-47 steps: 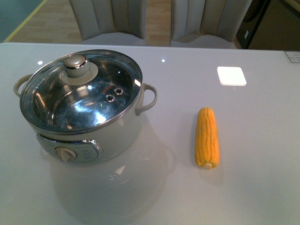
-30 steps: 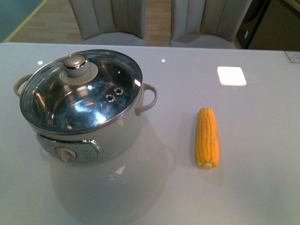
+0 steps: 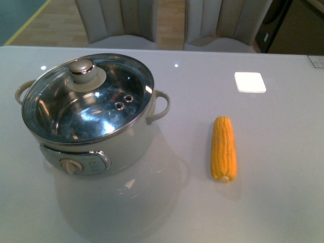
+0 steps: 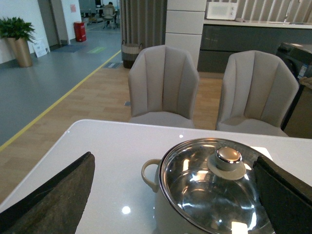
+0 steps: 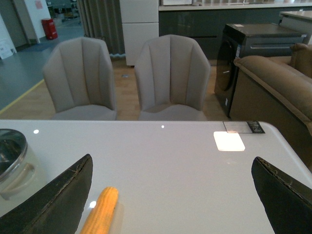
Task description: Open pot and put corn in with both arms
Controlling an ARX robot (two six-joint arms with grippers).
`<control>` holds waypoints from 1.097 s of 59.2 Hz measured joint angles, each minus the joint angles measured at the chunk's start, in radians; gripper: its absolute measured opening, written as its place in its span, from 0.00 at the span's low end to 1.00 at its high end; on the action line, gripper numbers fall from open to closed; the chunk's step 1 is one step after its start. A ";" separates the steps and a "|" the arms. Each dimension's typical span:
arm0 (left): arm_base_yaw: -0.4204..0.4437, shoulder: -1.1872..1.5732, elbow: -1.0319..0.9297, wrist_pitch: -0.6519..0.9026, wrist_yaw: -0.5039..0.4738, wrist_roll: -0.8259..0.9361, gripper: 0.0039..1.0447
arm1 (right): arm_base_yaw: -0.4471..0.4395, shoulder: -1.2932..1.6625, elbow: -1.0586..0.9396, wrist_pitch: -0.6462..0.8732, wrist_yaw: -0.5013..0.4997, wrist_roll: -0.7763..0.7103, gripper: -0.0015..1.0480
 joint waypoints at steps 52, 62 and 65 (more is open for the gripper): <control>-0.092 1.509 0.387 1.224 0.131 0.142 0.93 | 0.000 0.000 0.000 0.000 0.000 0.000 0.91; -0.191 1.688 0.463 1.327 0.146 0.171 0.93 | 0.000 0.000 0.000 0.000 0.000 0.000 0.91; -0.202 1.721 0.477 1.342 0.147 0.181 0.93 | 0.000 0.000 0.000 0.000 0.000 0.000 0.91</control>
